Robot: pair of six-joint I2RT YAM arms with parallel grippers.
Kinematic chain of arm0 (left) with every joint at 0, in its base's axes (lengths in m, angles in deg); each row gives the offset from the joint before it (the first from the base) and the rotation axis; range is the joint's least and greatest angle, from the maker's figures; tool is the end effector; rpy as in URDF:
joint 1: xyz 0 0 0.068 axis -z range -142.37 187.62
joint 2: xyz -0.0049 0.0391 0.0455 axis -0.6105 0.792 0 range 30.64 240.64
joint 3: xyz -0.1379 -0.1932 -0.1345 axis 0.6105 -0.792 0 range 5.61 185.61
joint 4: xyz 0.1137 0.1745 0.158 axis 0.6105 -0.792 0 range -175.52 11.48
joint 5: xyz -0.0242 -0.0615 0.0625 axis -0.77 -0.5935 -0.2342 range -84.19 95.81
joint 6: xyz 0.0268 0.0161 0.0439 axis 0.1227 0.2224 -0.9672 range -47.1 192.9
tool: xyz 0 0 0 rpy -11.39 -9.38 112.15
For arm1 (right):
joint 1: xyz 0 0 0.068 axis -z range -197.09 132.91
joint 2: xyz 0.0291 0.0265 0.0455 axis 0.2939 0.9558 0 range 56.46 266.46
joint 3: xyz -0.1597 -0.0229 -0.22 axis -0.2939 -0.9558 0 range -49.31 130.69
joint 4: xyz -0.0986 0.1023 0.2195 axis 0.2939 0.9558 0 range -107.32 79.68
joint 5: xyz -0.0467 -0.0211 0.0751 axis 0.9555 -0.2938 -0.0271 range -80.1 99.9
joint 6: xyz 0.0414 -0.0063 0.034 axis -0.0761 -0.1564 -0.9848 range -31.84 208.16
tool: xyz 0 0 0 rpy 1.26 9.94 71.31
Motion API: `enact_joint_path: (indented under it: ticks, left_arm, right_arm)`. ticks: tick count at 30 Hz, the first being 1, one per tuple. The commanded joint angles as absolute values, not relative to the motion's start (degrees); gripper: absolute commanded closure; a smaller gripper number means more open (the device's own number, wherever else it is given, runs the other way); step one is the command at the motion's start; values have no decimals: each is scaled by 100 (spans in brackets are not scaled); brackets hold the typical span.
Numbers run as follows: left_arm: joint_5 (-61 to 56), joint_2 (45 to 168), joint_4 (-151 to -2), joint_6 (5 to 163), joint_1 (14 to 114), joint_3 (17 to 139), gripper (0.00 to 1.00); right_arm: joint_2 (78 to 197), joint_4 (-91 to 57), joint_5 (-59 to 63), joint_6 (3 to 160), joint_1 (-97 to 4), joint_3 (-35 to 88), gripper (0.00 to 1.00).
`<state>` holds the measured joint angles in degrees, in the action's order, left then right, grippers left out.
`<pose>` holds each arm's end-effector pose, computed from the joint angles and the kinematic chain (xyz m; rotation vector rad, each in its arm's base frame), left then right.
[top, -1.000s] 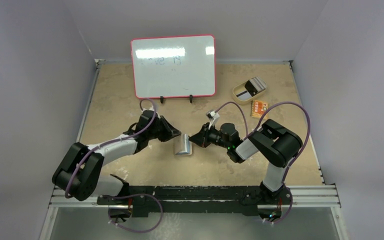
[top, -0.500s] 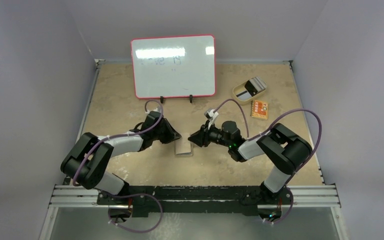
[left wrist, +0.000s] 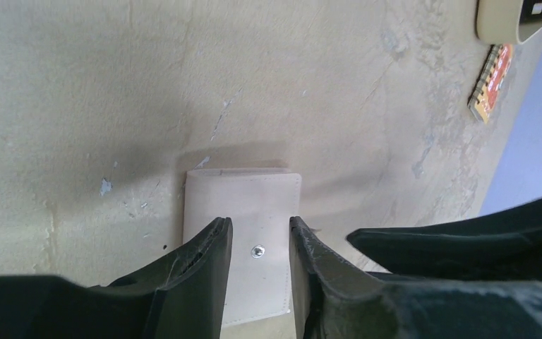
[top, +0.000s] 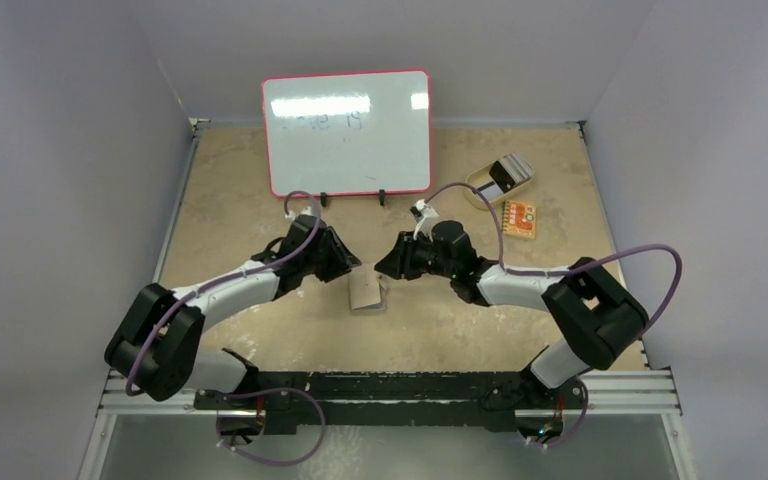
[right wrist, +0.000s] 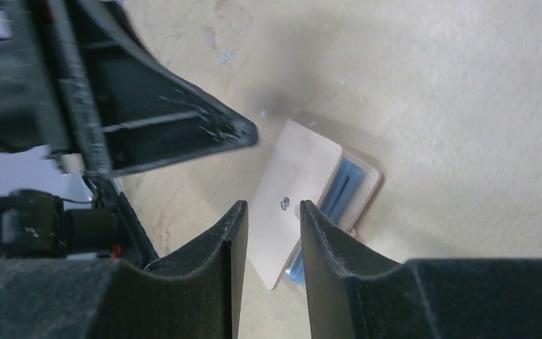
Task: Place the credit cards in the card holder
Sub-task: Close the card holder at the center of the board.
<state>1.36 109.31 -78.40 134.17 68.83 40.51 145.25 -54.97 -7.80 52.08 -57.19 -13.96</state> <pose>0.2259 -0.1401 0.1706 -0.6099 2.4311 -0.8420 0.2321 0.2096 0.1869 -0.3055 1.9903 1.1780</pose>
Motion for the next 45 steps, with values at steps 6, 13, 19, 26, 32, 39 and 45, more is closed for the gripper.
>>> enact_joint_path:
  ticks: [6,13,19,26,32,39,45]
  left_arm:
    - [463,10760,-8827,12826,6895,4570,60]
    - [-153,11133,-8115,12894,6900,4426,79]
    - [191,11448,-8329,12811,6935,4445,82]
    - [592,11680,-8471,12855,6994,4437,84]
    - [641,11437,-8546,13034,7050,4462,77]
    - [626,10642,-9206,12856,7050,4254,58]
    - [139,10537,-8545,13056,7050,3450,56]
  right_arm:
    - [14643,-4140,-254,3651,-5708,-963,64]
    - [14730,-4005,-236,3604,-5708,-897,65]
    - [15010,-3939,-268,3800,-5708,-639,65]
    - [15288,-3691,-434,4069,-5858,-302,65]
    - [15497,-2802,-102,4450,-6116,116,67]
    - [15581,-1922,553,4894,-6191,427,69]
    - [15421,-1559,708,5093,-6199,563,67]
